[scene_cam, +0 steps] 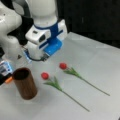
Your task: Flower insertion into a vase
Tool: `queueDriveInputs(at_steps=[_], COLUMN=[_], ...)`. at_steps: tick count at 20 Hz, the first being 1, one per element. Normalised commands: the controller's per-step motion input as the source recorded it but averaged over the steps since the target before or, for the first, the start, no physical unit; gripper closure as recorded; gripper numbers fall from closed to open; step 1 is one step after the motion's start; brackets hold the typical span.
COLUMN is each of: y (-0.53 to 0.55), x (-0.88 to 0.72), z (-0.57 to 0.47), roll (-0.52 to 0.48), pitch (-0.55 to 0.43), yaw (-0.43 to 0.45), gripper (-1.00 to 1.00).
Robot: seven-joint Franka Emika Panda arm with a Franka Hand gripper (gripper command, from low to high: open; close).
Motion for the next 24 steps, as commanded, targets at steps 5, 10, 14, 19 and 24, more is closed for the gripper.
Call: queueDriveInputs(at_steps=[5,10,14,19,24], y=[-0.11,-0.09,-0.09,-0.13,-0.12], x=[0.3,0.14,0.07,0.09,0.02], z=[-0.2,-0.16,-0.2,-0.29,-0.32], roll=[-0.092,-0.035,-0.001,0.007,-0.015], pitch=[0.034,0.072,0.045,-0.031,-0.078], yaw=[0.158,0.162,0.126,0.105,0.034], gripper=[-1.0,-1.0,-1.0,-1.0,-1.0])
